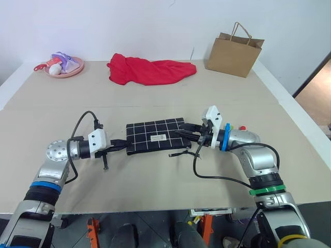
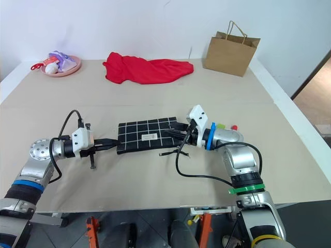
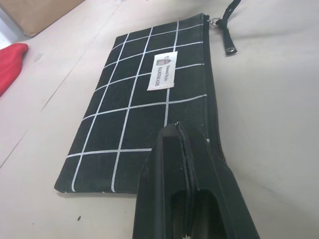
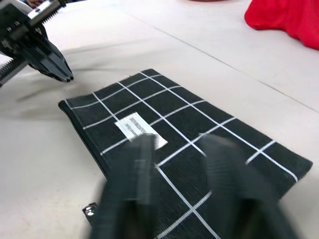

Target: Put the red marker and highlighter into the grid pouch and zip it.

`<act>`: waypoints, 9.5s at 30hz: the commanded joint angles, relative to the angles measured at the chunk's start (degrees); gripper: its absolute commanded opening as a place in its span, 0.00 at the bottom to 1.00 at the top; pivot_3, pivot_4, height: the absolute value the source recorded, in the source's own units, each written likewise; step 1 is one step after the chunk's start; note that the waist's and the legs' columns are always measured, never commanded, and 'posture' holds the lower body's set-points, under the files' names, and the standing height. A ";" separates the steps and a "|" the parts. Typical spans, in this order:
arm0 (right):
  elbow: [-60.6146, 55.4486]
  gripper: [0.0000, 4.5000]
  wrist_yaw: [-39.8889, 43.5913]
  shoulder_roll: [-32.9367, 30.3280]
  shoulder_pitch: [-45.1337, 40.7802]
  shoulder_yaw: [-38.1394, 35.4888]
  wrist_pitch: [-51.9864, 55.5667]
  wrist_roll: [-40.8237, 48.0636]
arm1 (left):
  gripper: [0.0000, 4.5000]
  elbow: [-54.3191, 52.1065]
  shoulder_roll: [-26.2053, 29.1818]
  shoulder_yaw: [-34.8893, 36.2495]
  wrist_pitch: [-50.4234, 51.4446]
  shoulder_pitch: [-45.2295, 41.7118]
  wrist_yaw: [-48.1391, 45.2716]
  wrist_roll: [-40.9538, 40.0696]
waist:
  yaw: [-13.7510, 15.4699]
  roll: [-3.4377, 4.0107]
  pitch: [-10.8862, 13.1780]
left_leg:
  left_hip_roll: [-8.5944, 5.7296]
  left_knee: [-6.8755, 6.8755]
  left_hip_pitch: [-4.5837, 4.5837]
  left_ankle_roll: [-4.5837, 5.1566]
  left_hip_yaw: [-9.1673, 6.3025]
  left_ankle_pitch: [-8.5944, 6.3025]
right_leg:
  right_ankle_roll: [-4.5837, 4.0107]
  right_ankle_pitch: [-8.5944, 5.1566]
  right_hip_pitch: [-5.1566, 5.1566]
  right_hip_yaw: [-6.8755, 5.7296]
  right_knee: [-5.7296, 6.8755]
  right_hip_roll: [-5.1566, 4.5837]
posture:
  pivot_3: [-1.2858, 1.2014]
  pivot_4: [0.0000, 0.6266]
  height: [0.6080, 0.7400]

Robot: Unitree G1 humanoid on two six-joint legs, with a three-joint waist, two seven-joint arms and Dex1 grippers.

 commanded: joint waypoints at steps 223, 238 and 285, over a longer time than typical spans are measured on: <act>9.37 0.02 -12.43 14.07 -9.84 6.08 2.59 -7.49 | 0.00 -24.34 -11.19 0.33 37.34 -2.89 24.55 5.80 | -0.79 0.03 0.00 | 0.23 0.13 0.00 -0.23 -0.15 -0.04 | -0.17 0.15 0.05 0.05 0.07 0.32 | 0.52 0.24 1.00; 3.89 0.02 -9.59 15.64 -9.52 8.00 5.86 -6.30 | 0.00 -23.78 -11.67 0.37 36.92 -3.00 24.38 6.08 | -0.76 0.03 0.00 | 0.24 0.16 -0.02 -0.23 -0.26 -0.04 | -0.16 0.14 0.05 -0.03 0.08 0.36 | 0.52 0.24 1.00; -19.88 0.96 -38.84 -6.29 15.05 -23.85 32.59 3.57 | 0.00 -25.80 -9.18 2.77 31.92 6.33 11.29 -2.37 | -0.65 0.02 0.07 | 0.14 0.16 0.04 -0.29 -0.44 -0.04 | 0.09 -0.04 0.16 0.04 0.05 0.40 | 0.52 0.24 1.00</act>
